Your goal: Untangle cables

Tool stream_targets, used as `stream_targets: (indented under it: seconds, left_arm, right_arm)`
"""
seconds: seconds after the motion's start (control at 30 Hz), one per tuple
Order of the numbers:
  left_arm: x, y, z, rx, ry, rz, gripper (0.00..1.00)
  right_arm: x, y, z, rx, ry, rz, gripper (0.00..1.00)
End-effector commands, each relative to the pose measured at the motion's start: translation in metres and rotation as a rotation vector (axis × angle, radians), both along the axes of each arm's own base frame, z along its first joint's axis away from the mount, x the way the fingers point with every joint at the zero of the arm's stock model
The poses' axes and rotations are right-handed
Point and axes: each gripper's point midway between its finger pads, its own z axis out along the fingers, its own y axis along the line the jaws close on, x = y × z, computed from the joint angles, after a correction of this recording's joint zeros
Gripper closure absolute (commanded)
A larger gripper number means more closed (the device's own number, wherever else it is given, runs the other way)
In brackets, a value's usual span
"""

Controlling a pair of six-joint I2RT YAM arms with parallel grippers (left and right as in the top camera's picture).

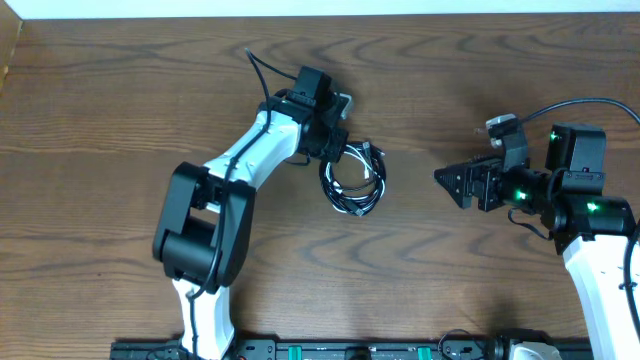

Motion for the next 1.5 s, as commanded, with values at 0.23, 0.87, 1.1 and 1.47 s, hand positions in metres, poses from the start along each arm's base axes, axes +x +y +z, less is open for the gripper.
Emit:
stream_targets:
  seconds: [0.23,0.87,1.1,1.47]
  left_arm:
    - [-0.023,-0.012,0.255,-0.475,-0.248,0.188,0.93]
    - [-0.036,0.030,0.484,-1.177,-0.587,0.198,0.93]
    - [-0.036,0.063,0.523,-1.342,-0.617,0.265,0.93]
    - [-0.029,0.094,0.552,-1.502,-0.660,0.412,0.93]
  right_arm:
    - [0.020,0.022,0.027,0.093,-0.060,-0.023,0.22]
    - [0.062,0.081,0.031,0.208,-0.096,-0.029,0.29]
    - [0.080,0.087,0.020,0.266,-0.054,-0.074,0.32]
    - [0.105,0.115,-0.012,0.336,0.035,-0.173,0.39]
